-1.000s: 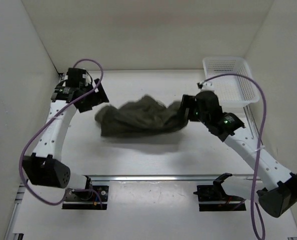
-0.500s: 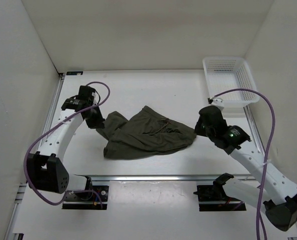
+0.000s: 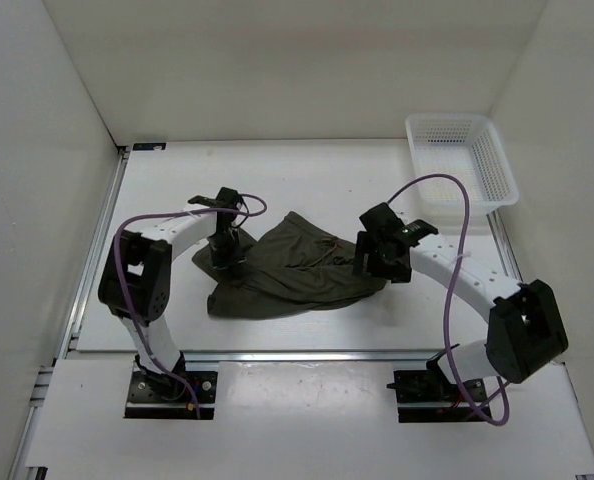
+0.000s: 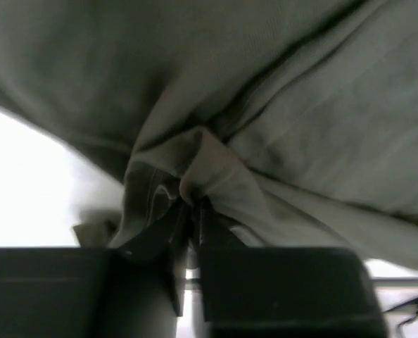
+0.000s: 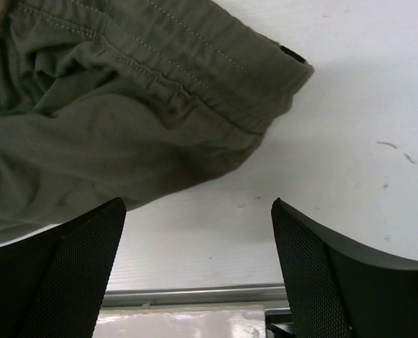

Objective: Fold and stack the shorts
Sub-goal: Flatten the shorts out

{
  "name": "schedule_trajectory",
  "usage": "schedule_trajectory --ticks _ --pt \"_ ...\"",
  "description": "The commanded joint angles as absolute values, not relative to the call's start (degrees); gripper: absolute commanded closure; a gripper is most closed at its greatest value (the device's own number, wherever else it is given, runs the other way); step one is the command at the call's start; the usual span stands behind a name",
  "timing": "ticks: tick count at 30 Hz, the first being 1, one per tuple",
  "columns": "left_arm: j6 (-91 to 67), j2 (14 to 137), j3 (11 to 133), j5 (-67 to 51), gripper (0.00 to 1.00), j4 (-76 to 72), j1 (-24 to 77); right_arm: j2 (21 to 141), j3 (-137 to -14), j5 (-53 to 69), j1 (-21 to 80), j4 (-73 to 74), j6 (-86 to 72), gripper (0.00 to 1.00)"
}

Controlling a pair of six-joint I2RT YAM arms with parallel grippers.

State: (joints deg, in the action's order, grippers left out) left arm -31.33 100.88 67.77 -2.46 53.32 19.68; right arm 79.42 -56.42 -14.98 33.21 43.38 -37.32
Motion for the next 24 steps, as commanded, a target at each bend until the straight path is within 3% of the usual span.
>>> schedule_trajectory --ticks 1,13,17,20,21,23,24 --pt "-31.11 101.51 70.66 -2.72 0.89 51.59 20.04 81.64 -57.84 -10.56 29.29 42.36 -37.53 0.11" --pt "-30.06 94.66 78.83 2.81 0.89 58.89 20.04 79.8 -44.57 8.61 15.3 24.46 -39.9 0.13" --pt "-30.06 92.73 80.33 2.02 0.89 59.5 20.04 82.79 -42.54 10.54 14.77 18.83 -40.42 0.24" --pt "-30.06 92.72 82.35 2.54 0.89 60.55 20.04 85.6 -43.5 11.34 14.77 17.05 -40.43 0.6" --pt "-29.54 92.72 84.09 3.24 0.89 60.56 20.04 86.13 -45.25 10.64 14.77 17.05 -40.95 0.85" --pt "-29.0 93.25 86.91 4.3 0.89 62.39 20.04 86.75 -47.89 10.02 14.77 17.92 -40.96 1.0" --pt "-27.7 95.34 91.62 5.09 0.89 63.27 18.47 86.75 -51.82 9.41 14.77 18.89 -40.96 1.0"
